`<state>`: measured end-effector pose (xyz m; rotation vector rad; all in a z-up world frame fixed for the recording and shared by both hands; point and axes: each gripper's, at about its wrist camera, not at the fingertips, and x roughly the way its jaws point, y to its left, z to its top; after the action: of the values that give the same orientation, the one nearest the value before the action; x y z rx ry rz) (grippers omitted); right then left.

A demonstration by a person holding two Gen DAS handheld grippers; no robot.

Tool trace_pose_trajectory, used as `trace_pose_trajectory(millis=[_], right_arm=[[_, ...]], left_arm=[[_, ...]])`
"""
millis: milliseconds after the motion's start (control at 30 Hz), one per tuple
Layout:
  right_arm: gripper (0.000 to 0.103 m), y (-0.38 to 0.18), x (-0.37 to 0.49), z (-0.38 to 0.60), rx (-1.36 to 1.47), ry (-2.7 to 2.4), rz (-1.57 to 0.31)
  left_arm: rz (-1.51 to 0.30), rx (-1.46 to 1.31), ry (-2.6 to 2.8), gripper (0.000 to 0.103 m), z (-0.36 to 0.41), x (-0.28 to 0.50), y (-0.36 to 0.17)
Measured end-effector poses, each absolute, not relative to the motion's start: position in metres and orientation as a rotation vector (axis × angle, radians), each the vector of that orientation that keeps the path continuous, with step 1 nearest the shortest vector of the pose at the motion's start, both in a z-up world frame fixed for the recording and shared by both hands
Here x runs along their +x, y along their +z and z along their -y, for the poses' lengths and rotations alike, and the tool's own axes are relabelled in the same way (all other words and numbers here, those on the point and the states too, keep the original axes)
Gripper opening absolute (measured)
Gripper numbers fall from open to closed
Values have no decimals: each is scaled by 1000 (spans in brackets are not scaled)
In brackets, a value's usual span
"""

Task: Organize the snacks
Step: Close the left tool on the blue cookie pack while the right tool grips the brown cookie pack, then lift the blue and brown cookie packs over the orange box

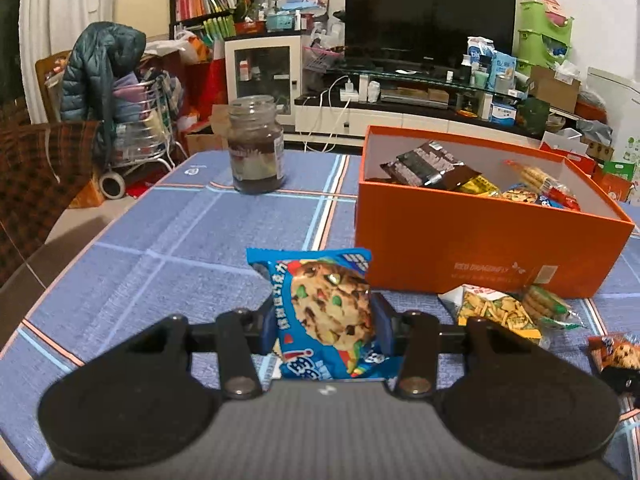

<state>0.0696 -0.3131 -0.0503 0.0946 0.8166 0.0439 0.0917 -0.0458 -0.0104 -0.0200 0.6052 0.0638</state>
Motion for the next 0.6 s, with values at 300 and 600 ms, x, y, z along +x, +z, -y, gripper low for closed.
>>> trace_pose_trajectory(millis=[300,600], right_arm=[[36,-28,55,302,-4,64,-711],[36,-15,47,300,-23,80,-661]], left_arm=[[-572,19,38,48,50,86,-2],[-542,36,-5,48,60,77,7]])
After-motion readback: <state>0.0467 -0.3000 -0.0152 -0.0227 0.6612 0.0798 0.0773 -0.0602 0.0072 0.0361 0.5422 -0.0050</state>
